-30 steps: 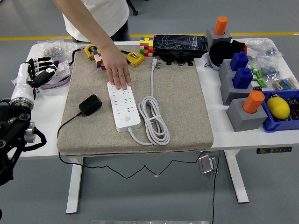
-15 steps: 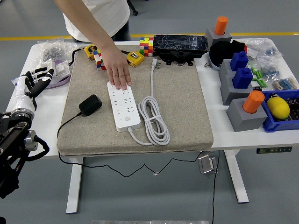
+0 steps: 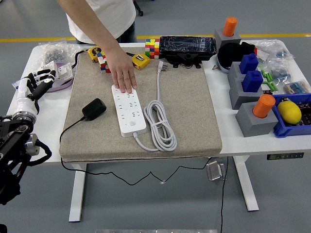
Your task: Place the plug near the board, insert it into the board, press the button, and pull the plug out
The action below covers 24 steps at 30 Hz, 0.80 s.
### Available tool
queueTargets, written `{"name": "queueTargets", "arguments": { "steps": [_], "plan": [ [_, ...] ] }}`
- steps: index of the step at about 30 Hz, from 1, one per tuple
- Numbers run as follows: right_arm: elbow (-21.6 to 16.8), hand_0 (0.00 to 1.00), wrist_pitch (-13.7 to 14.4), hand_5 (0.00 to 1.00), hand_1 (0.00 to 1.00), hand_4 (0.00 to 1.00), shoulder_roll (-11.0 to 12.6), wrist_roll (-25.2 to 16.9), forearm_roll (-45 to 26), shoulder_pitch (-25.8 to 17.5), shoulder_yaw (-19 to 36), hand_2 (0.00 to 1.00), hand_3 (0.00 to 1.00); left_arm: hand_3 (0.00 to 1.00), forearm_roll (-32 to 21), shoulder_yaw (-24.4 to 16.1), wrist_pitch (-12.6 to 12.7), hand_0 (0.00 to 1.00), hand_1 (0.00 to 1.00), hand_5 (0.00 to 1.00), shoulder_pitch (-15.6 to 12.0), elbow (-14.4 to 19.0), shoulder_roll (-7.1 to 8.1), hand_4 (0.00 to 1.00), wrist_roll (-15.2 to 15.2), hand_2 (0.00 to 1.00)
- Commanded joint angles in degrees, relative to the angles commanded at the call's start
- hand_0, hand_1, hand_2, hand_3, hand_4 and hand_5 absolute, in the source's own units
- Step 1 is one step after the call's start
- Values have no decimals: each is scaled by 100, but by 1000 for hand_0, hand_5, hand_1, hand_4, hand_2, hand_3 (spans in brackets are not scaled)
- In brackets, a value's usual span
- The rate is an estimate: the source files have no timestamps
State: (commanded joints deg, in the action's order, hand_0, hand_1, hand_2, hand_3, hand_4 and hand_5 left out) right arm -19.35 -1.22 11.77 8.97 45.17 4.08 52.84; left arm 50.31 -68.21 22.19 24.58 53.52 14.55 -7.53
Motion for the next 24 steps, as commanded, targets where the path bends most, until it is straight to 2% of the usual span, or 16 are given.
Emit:
{"name": "queueTargets", "arguments": {
  "steps": [24],
  "plan": [
    [11,608,0,446,675,915,17,-5,-42,-20,-81,687,573,578,-53,108,-38,640,658,315,138,-85,28,711,50,601]
  ]
}}
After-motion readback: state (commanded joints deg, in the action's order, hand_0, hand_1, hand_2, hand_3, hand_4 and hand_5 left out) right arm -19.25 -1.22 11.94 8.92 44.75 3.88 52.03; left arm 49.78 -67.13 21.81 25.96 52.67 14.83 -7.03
